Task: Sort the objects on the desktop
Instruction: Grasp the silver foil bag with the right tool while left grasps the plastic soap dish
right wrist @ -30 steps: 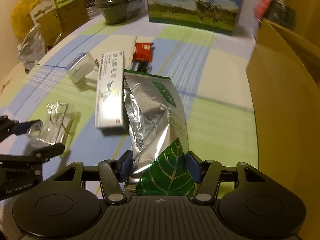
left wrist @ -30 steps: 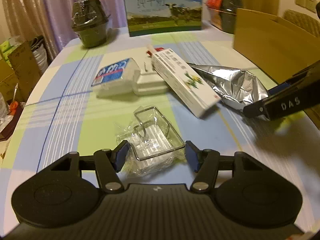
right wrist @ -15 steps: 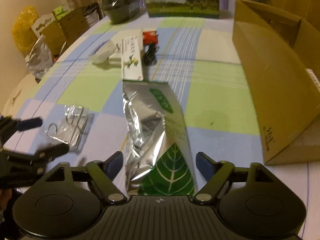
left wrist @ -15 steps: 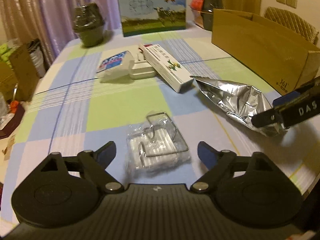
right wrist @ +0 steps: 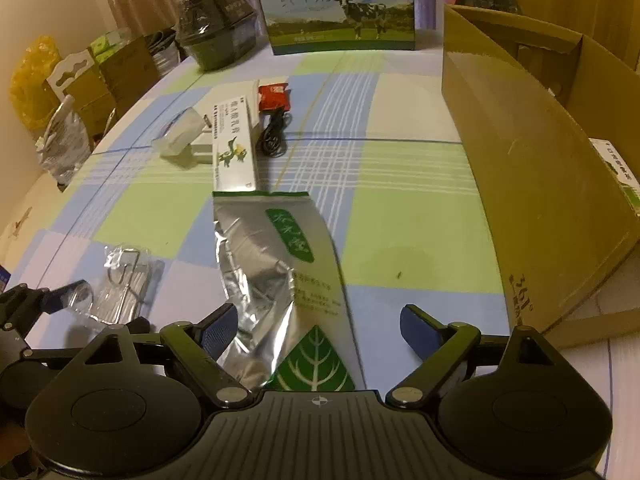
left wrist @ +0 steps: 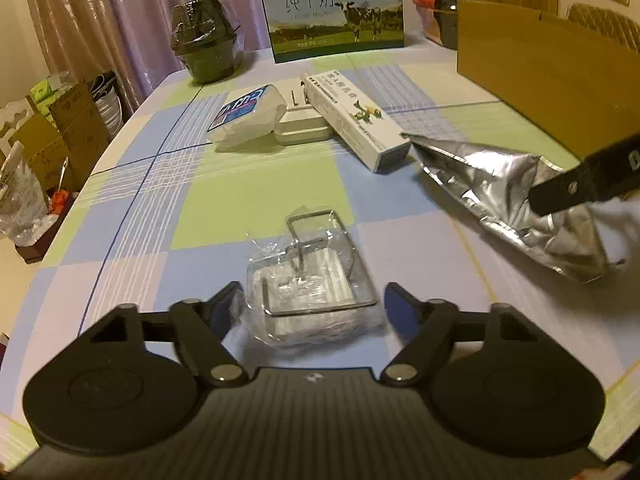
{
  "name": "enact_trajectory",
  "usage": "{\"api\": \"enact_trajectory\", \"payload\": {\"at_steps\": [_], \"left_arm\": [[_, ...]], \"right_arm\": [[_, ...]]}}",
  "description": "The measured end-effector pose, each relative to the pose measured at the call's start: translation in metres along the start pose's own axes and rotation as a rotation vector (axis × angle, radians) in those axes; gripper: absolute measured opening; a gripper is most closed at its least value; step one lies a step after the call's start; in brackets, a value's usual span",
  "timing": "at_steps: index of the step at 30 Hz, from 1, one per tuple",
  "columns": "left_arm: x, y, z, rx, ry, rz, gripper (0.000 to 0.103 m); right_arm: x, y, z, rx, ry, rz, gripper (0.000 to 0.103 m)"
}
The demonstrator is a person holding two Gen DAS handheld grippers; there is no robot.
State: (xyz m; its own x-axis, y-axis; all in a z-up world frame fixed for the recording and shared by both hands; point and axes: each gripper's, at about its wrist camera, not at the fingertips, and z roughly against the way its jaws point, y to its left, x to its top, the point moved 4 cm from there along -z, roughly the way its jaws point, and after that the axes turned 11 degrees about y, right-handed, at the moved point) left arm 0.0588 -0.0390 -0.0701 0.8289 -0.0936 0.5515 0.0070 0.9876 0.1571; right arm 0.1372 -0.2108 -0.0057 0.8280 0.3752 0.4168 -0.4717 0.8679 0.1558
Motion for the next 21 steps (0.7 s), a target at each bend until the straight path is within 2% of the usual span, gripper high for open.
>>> {"api": "enact_trajectory", "payload": {"at_steps": [2,4,5,9,13,17,21], "left_arm": [[0.001,0.001,0.000,-0.002,-0.006,-0.003,0.066],[0.001,0.001,0.000,-0.010,-0.007,-0.007,0.056],[0.001,0.002,0.001,-0.015,-0.005,-0.008,0.054],[0.000,0.008,0.007,-0.062,-0.003,0.002,0.053],[-0.001,0.004,0.016,-0.095,-0.030,-0.035,0.053],[-0.002,0.002,0.014,-0.109,-0.022,-0.034,0.053],[-0.001,0.003,0.012,-0.117,-0.015,-0.021,0.053]], "right_arm": [[0.001,-0.001,0.000,-0.001,-0.003,0.004,0.086],[0.001,0.000,-0.001,-0.002,-0.001,0.017,0.086],[0.001,0.001,-0.001,-0.004,-0.001,0.025,0.086],[0.005,0.007,-0.001,0.002,-0.006,0.074,0.086],[0.012,0.018,-0.006,-0.009,0.003,0.171,0.086],[0.018,0.031,-0.022,-0.020,0.057,0.275,0.086],[0.018,0.035,-0.042,-0.046,0.119,0.320,0.086]]}}
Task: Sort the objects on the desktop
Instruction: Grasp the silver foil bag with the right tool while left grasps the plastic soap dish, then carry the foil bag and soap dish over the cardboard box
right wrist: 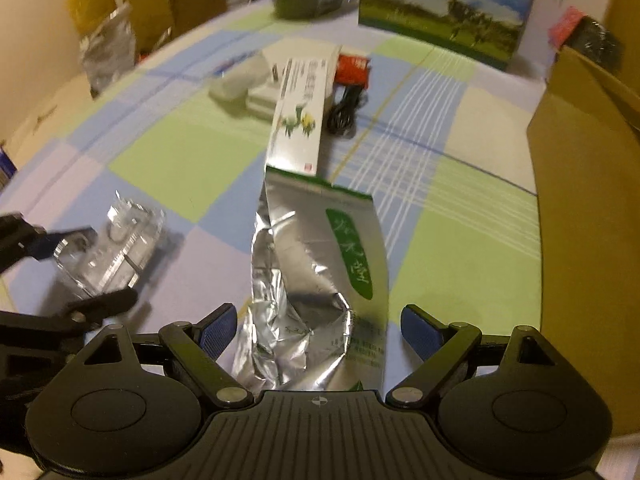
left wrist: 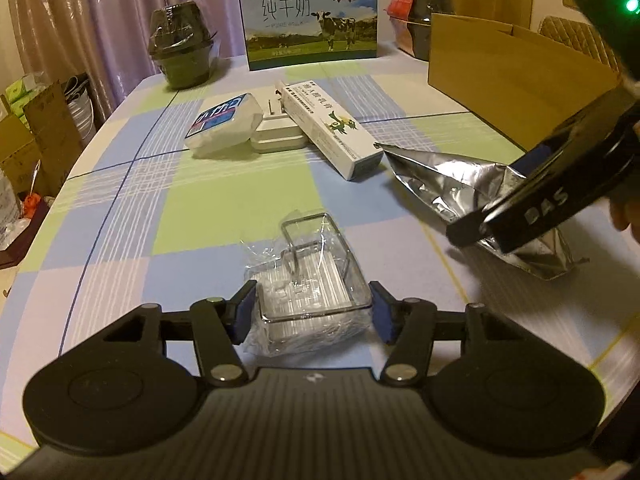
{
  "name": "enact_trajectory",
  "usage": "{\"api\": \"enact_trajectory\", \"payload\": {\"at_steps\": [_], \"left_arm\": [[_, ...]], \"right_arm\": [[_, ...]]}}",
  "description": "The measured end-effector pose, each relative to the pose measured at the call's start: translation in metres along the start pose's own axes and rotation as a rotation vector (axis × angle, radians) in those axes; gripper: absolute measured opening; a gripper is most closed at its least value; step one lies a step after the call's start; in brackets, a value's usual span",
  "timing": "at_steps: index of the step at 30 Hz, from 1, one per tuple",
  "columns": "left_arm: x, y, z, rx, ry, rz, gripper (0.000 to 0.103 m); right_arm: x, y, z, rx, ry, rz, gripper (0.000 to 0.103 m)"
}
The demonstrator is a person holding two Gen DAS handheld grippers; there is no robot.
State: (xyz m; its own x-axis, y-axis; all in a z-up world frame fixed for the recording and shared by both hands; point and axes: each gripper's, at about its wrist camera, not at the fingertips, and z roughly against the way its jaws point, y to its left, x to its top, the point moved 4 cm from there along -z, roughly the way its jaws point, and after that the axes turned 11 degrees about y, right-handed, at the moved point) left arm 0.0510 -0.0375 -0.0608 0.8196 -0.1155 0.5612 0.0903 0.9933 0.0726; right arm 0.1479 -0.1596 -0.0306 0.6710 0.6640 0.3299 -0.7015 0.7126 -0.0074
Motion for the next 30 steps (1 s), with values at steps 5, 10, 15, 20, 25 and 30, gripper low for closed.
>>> {"api": "enact_trajectory", "payload": {"at_steps": [5,10,15,20,25,30], "left_arm": [[0.002,0.001,-0.003,0.001,0.003,0.007,0.053],[0.003,0.002,-0.004,-0.002,0.003,0.011,0.053],[0.005,0.003,-0.004,-0.006,0.007,0.017,0.053],[0.005,0.003,-0.004,-0.016,0.008,0.026,0.053],[0.004,0.001,0.000,-0.024,0.012,0.028,0.053],[0.002,0.000,0.003,-0.035,0.020,0.031,0.053]], "right_arm": [[0.002,0.001,-0.013,-0.013,0.038,-0.010,0.086],[0.003,0.002,-0.011,0.001,0.039,-0.034,0.079],[0.002,-0.002,-0.005,-0.011,0.014,-0.070,0.054],[-0.005,-0.001,0.005,0.001,-0.021,-0.107,0.048],[-0.013,0.002,0.016,0.037,-0.052,-0.144,0.048],[-0.027,0.001,0.030,0.077,-0.086,-0.228,0.048]]}}
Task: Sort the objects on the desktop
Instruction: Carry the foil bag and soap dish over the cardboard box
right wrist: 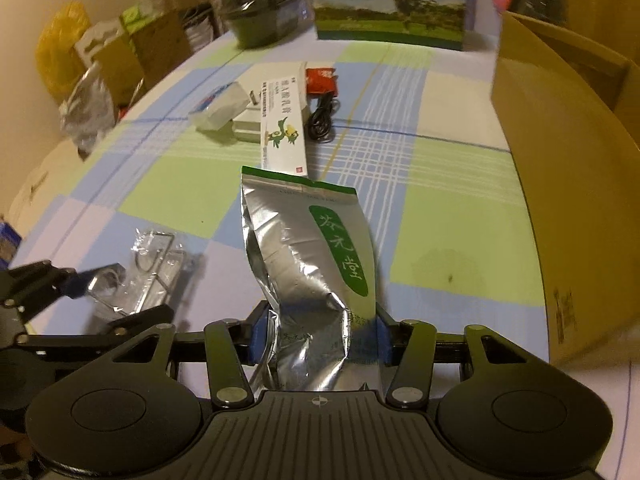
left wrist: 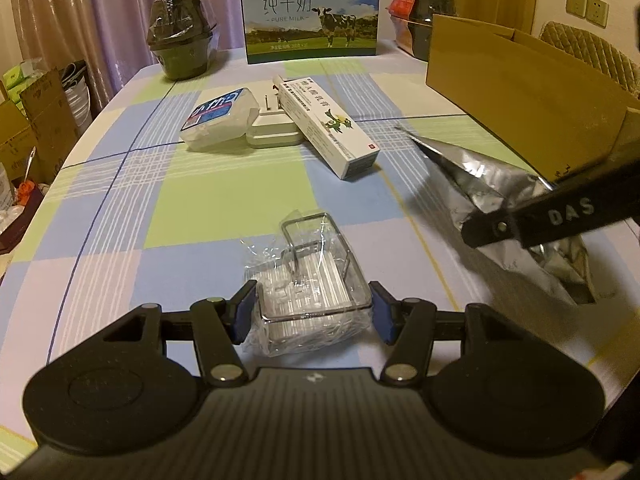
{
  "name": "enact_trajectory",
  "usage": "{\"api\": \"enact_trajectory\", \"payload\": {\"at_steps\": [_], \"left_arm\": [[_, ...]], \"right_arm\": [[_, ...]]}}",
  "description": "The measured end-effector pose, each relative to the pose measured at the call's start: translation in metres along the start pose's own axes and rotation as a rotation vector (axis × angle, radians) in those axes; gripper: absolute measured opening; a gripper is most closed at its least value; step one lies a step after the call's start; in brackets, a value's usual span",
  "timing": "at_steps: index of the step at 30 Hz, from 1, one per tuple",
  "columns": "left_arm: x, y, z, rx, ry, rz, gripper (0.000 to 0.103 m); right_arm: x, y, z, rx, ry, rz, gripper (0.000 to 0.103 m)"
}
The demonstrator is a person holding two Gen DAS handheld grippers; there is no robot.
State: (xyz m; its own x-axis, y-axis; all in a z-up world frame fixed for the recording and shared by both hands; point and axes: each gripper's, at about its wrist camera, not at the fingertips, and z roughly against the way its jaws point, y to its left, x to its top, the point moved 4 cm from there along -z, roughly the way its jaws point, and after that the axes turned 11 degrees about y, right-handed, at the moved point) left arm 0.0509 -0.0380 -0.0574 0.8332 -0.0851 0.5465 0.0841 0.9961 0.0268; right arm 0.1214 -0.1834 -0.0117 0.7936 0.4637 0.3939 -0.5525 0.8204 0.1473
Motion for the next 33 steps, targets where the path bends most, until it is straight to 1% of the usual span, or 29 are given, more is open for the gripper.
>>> {"api": "enact_trajectory", "payload": {"at_steps": [4,15,23,33], "left_arm": [[-0.001,-0.002,0.004,-0.008,0.002,0.000,0.053],[-0.003,-0.014,0.023,-0.035,-0.017,-0.012,0.053],[-0.003,-0.024,0.030,-0.041,-0.026,-0.031,0.053],[-0.002,-0.026,0.032,-0.047,-0.029,-0.030,0.053]], "right_arm": [[-0.016,0.003,0.009,0.029,-0.014,-0.042,0.048],[-0.043,0.001,0.023,0.048,-0.037,-0.108,0.048],[-0.048,-0.001,0.030,0.053,-0.056,-0.127,0.048],[-0.049,-0.003,0.032,0.050,-0.069,-0.136,0.048]]}}
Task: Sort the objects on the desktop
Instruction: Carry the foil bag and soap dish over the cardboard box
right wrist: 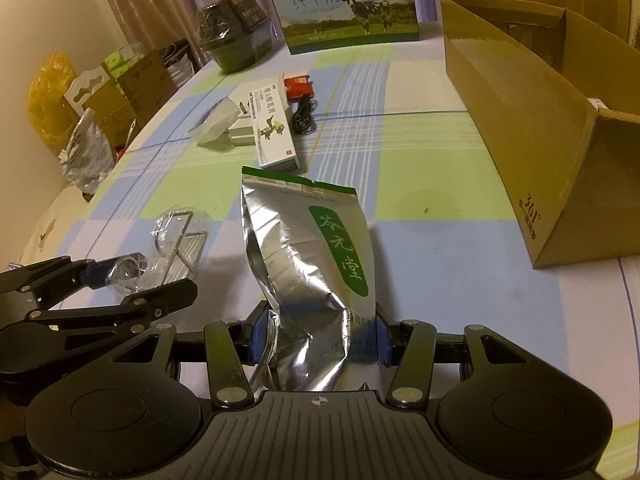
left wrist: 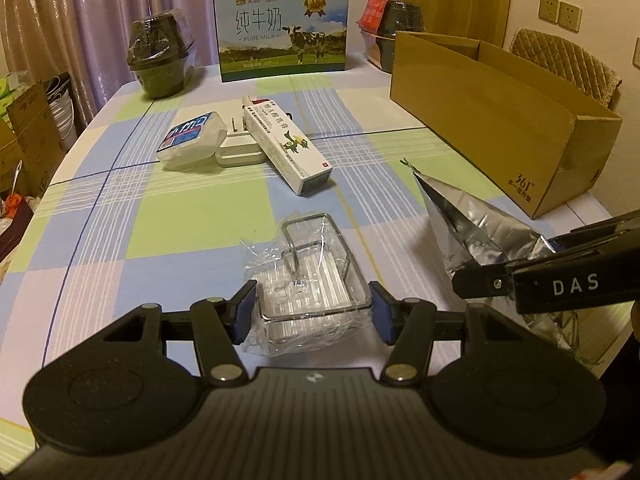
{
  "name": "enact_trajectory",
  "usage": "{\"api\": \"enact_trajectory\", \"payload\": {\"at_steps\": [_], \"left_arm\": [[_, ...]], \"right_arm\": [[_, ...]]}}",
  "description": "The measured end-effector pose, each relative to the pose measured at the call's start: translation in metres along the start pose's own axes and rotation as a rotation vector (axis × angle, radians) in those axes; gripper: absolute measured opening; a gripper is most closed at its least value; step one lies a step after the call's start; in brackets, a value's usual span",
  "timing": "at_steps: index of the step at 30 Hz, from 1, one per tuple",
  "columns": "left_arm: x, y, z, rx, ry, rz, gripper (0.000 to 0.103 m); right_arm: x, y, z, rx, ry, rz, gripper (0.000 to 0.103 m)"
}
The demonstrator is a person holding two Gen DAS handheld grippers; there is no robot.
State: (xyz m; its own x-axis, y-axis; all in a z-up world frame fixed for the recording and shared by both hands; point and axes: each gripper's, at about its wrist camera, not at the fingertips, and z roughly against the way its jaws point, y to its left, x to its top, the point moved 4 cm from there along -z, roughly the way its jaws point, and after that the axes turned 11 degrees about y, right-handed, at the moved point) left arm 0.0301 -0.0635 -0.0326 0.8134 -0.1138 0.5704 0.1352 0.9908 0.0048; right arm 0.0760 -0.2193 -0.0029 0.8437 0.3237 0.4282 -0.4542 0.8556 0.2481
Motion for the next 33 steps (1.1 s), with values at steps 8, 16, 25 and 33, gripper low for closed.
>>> {"api": "enact_trajectory", "payload": {"at_steps": [8,16,25,33], "left_arm": [[0.011,0.001,0.011,0.000,-0.020,0.011,0.053],[0.050,-0.020,0.034,-0.025,-0.082,-0.006,0.053],[0.113,-0.079,0.057,-0.097,-0.163,-0.069,0.053],[0.159,-0.134,0.059,-0.170,-0.186,-0.110,0.053]], "right_arm": [[0.008,0.001,0.016,0.006,-0.051,-0.012,0.048],[0.036,-0.014,0.066,-0.019,-0.152,-0.044,0.048],[0.070,-0.059,0.132,-0.097,-0.248,-0.061,0.048],[0.083,-0.109,0.169,-0.183,-0.264,-0.087,0.048]]}}
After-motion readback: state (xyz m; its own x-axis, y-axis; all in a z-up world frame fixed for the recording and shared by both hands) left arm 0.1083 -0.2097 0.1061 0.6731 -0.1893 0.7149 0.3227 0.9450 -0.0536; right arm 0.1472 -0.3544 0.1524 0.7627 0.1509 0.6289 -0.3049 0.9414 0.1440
